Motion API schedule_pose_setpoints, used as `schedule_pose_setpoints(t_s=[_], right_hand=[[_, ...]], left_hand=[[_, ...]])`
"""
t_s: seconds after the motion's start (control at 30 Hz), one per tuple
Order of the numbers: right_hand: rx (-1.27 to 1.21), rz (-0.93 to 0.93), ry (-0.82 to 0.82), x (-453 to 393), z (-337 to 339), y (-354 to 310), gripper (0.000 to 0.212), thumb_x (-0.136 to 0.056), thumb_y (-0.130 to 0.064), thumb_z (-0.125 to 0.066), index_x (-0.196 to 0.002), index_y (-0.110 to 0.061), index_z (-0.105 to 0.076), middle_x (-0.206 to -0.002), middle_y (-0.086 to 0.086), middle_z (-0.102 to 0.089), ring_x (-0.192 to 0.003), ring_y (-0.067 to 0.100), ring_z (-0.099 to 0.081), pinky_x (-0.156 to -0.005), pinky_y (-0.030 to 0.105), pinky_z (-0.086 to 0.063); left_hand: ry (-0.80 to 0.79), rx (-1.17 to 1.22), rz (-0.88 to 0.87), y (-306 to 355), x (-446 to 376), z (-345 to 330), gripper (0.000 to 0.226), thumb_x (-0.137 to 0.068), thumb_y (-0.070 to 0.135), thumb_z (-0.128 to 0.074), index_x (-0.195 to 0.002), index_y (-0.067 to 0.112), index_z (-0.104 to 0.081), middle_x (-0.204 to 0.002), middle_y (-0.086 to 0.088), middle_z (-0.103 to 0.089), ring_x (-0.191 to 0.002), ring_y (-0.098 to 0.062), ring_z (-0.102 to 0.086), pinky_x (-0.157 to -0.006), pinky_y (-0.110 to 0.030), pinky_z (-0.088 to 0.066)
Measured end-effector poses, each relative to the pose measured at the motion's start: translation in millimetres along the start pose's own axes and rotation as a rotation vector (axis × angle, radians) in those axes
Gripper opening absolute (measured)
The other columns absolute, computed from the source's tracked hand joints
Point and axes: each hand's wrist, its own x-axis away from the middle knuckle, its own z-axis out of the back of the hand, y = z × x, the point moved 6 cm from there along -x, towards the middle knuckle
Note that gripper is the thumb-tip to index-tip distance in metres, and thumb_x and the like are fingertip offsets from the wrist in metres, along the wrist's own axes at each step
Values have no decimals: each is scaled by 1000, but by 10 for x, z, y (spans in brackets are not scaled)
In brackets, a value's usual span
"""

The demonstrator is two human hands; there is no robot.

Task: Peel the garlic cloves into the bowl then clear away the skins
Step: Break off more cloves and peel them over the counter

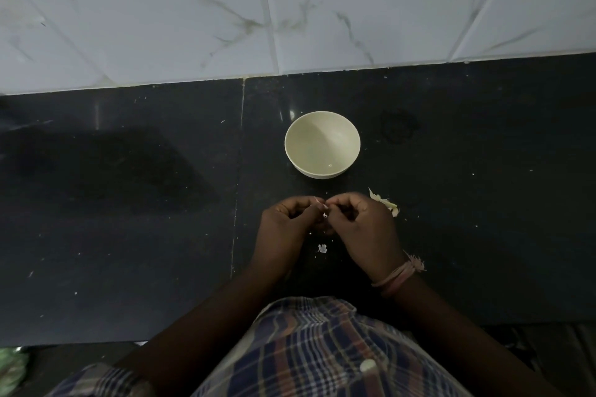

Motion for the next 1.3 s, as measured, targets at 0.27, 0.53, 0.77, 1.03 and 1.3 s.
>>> schedule_pose_setpoints(t_s=[0.27, 0.53, 0.77, 1.03, 1.3], right_hand=[[40, 0, 28, 35, 42, 2, 4, -90, -17, -71, -88, -20, -73, -72, -5, -73, -64, 8, -69, -64, 30, -60], [38, 31, -21, 60, 25, -43, 5, -91, -15, -70, -89, -18, -73, -72, -4, -74, -62, 8, -70, -64, 29, -60], [88, 34, -32, 83, 42, 14, 7, -89, -18, -70, -84, -23, -71, -71, -5, -71, -62, 9, -68, -62, 29, -58], [-33, 11, -42, 161, 82, -68, 13, -89, -5, -67, -80, -12, -73, -64, 0, -71, -50, 10, -66, -49, 16, -47], [-85, 3, -40, 199, 88, -96, 13, -89, -5, -67, -79, -12, -71, -58, -8, -69, -47, 13, -65, -49, 19, -48]], left_hand=[[-59, 94, 0, 57, 70, -89, 13, -95, 8, -67, -96, 4, -79, -90, -19, -77, -79, -24, -74, -76, -34, -61], [-33, 159, 19, 23, 77, -53, 13, -94, 6, -68, -97, 2, -79, -89, -19, -77, -77, -20, -73, -73, -30, -60], [-83, 83, -11, 19, 117, -78, 14, -95, 7, -66, -98, 4, -80, -92, -19, -78, -82, -24, -74, -81, -38, -61], [-137, 133, 24, 0, 108, -135, 17, -94, 4, -66, -90, 9, -82, -92, -19, -78, -82, -23, -73, -81, -35, -60], [-167, 165, 65, -73, 55, -116, 14, -93, 8, -68, -95, 5, -81, -93, -23, -75, -85, -27, -68, -82, -35, -56]])
